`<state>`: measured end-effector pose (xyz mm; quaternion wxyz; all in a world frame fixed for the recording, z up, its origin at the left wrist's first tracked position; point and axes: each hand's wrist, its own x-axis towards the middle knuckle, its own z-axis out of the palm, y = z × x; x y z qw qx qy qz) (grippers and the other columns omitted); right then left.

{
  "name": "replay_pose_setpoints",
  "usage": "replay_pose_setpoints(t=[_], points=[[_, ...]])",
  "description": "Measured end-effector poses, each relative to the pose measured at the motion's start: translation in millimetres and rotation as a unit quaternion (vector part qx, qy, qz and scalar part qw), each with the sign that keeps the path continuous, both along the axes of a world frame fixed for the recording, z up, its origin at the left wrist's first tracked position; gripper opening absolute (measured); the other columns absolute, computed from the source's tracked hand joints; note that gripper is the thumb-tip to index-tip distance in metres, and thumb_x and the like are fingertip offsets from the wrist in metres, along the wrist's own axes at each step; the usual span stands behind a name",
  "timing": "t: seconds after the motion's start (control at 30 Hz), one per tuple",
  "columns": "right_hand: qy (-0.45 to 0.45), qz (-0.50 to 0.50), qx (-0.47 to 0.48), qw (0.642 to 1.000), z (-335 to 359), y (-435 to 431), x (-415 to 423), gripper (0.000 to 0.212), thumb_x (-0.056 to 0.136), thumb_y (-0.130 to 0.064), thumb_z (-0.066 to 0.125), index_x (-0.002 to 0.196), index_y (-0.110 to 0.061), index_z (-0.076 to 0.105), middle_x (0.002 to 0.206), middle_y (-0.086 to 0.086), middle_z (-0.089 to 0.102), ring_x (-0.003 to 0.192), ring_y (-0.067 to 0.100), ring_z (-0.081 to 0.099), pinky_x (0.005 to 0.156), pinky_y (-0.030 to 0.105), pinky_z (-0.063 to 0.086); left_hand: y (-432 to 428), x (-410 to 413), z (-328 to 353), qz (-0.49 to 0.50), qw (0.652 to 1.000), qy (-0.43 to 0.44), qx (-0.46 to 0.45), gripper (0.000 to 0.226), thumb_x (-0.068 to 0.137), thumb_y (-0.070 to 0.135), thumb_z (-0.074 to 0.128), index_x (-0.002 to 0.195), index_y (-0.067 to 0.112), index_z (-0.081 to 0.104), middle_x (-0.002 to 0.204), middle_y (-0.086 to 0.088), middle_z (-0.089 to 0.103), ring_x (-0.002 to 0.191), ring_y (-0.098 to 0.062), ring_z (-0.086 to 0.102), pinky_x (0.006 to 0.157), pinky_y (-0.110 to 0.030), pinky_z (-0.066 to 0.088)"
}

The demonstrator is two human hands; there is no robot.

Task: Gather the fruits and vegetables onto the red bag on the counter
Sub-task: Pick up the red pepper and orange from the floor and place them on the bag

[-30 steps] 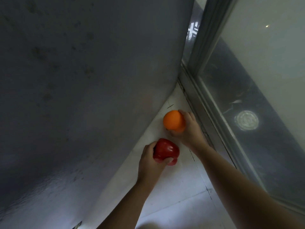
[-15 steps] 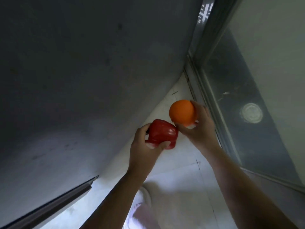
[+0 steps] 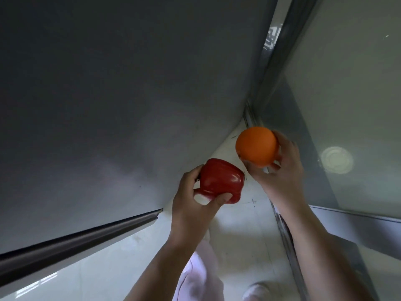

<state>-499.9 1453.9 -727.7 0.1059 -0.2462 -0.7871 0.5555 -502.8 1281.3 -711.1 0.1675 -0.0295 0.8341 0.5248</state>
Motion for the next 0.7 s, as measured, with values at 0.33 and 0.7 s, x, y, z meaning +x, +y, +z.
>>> replay_pose_setpoints(t=[0.33, 0.7], points=[[0.041, 0.012, 0.002, 0.999, 163.0, -14.7, 24.5, 0.073, 0.066, -0.025, 0.081, 0.128, -0.023, 0.042, 0.122, -0.005, 0.042, 0.102, 0.002, 0.053, 0.078, 0.019, 0.050, -18.7, 27.9, 154.3, 0.057, 0.998, 0.029, 0.003, 0.060, 0.062, 0.022, 0.083, 0.101, 0.046, 0.046, 0.106, 0.025, 0.052, 0.094, 0.006, 0.053, 0.067, -0.001, 0.042], [0.106, 0.015, 0.044, 0.993, 315.7, -16.0, 47.7, 0.072, 0.068, -0.024, 0.078, 0.130, -0.023, 0.041, 0.119, -0.008, 0.042, 0.098, 0.003, 0.054, 0.075, 0.010, 0.045, -10.0, 51.1, 300.5, 0.038, 0.995, 0.089, 0.009, 0.063, 0.058, 0.023, 0.084, 0.106, 0.041, 0.047, 0.106, 0.019, 0.055, 0.093, -0.001, 0.056, 0.070, -0.008, 0.046]])
